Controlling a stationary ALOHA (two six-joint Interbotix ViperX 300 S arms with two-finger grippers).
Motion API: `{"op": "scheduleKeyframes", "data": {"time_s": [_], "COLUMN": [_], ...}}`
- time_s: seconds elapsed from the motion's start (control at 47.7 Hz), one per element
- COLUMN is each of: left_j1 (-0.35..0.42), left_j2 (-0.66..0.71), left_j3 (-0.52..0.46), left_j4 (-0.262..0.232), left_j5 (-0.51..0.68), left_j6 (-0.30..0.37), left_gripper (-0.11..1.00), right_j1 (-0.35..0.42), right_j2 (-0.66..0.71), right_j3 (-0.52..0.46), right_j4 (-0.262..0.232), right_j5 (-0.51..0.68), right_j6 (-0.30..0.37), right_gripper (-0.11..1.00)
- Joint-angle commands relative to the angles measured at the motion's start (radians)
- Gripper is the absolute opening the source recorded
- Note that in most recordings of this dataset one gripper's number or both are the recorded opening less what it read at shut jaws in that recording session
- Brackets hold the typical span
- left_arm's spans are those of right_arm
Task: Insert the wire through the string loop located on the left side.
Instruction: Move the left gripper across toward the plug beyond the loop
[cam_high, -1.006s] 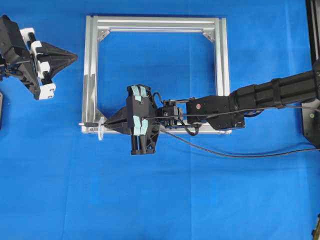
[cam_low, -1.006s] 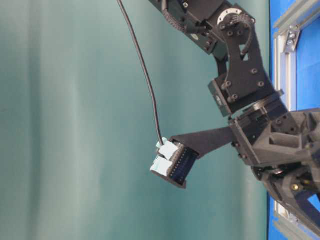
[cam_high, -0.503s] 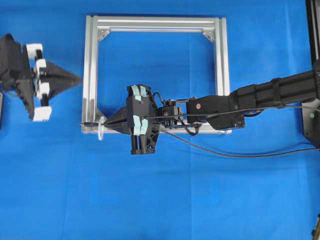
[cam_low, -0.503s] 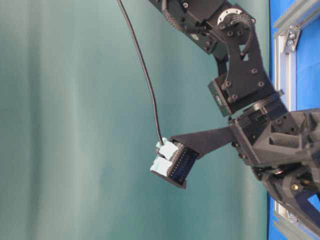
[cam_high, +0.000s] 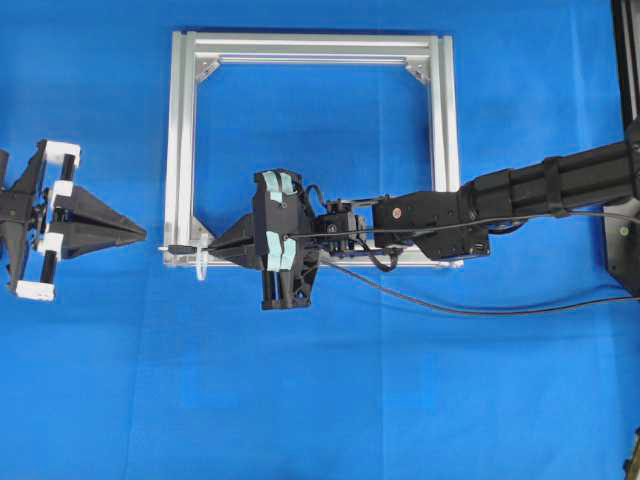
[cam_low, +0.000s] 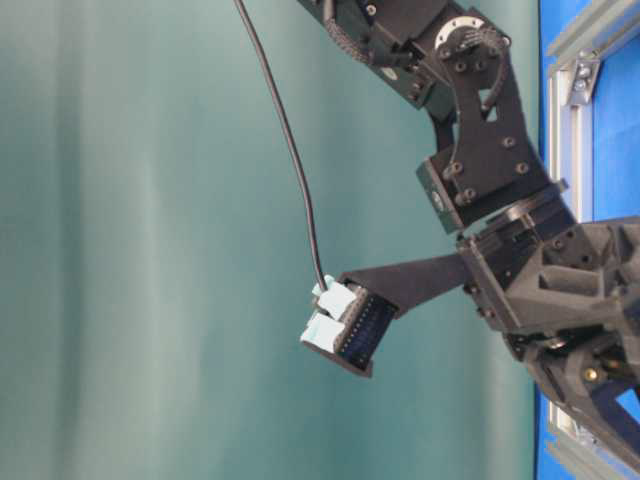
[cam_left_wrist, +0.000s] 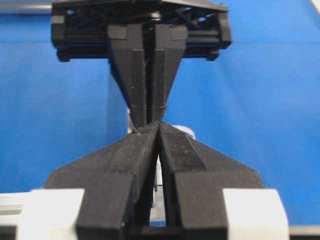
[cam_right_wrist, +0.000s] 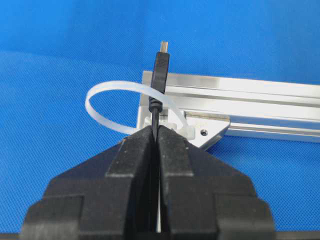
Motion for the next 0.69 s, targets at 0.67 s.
{"op": "scheduleKeyframes", "data": {"time_s": [0.67], "left_j1": [0.011], "left_j2": [0.121], "left_j3": [-0.127], "left_j4": [0.003], "left_j5": [0.011], "left_j6": [0.011], "left_gripper": [0.0], "right_j1": [0.002], "right_j2": [-0.02], "right_j3": [-0.017], "right_j4": [0.003], "right_j5": [-0.008], "right_j6": [0.002], "right_gripper": [-0.04]}}
